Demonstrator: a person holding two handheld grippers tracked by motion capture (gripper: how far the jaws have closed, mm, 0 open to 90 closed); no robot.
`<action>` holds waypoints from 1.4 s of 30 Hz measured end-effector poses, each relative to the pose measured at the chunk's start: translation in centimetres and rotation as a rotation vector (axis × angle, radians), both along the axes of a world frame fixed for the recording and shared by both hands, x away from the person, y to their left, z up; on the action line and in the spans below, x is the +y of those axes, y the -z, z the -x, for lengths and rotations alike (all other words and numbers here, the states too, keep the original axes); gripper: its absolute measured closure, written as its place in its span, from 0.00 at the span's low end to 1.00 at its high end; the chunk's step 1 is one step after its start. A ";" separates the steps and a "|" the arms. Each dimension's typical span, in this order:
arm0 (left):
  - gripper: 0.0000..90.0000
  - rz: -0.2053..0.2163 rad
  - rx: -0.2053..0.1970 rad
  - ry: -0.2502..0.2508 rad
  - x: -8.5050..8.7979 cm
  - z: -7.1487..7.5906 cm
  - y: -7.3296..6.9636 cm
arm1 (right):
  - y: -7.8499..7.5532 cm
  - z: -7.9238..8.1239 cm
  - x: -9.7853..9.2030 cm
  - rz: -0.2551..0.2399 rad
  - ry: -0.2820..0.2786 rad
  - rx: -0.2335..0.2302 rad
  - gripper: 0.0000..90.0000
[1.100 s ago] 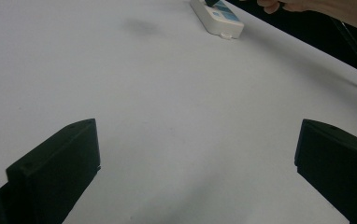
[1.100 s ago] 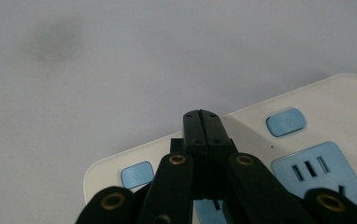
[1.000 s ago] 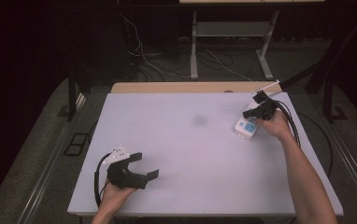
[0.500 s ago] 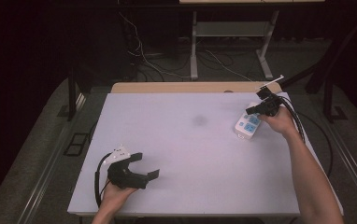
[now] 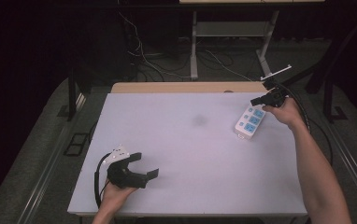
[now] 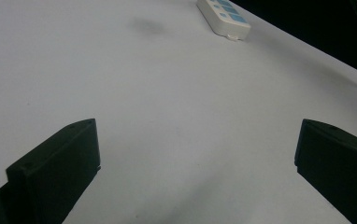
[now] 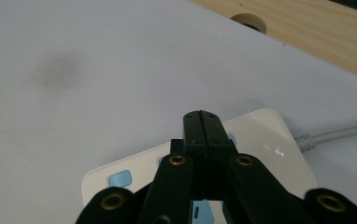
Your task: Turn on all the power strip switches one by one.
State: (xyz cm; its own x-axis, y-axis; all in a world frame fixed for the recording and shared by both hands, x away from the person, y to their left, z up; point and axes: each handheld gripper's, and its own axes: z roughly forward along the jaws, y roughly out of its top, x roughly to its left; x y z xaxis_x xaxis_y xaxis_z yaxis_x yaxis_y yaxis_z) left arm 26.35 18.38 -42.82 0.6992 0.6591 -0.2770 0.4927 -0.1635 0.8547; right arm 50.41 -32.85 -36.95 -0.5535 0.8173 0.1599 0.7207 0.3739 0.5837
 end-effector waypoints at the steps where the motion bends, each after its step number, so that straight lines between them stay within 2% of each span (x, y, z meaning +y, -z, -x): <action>1: 0.00 0.001 0.000 -0.002 0.0 0.0 0.0 | -0.1 -0.1 -0.1 -0.004 0.003 -0.001 1.00; 6: 0.00 0.000 0.002 -0.008 -0.1 0.1 0.1 | -0.6 -0.5 -0.8 -0.011 0.007 -0.012 1.00; 11: 0.00 -0.003 0.000 -0.012 -0.2 0.1 0.0 | -0.7 -0.8 -1.5 -0.030 0.035 -0.022 1.00; 20: 0.00 -0.005 -0.005 -0.016 -0.3 0.3 0.0 | 0.5 -1.3 -2.0 -0.024 0.083 -0.015 1.00; 34: 0.00 -0.006 -0.009 -0.018 -0.2 0.4 -0.1 | 2.7 -1.4 -0.8 -0.029 0.064 0.047 1.00; 36: 0.00 -0.007 -0.009 -0.016 -0.2 0.4 -0.1 | 3.0 -1.4 -0.7 -0.017 0.058 0.048 1.00; 42: 0.00 -0.009 -0.006 -0.013 -0.3 0.4 0.0 | 3.7 -1.3 -0.4 -0.027 0.075 0.046 1.00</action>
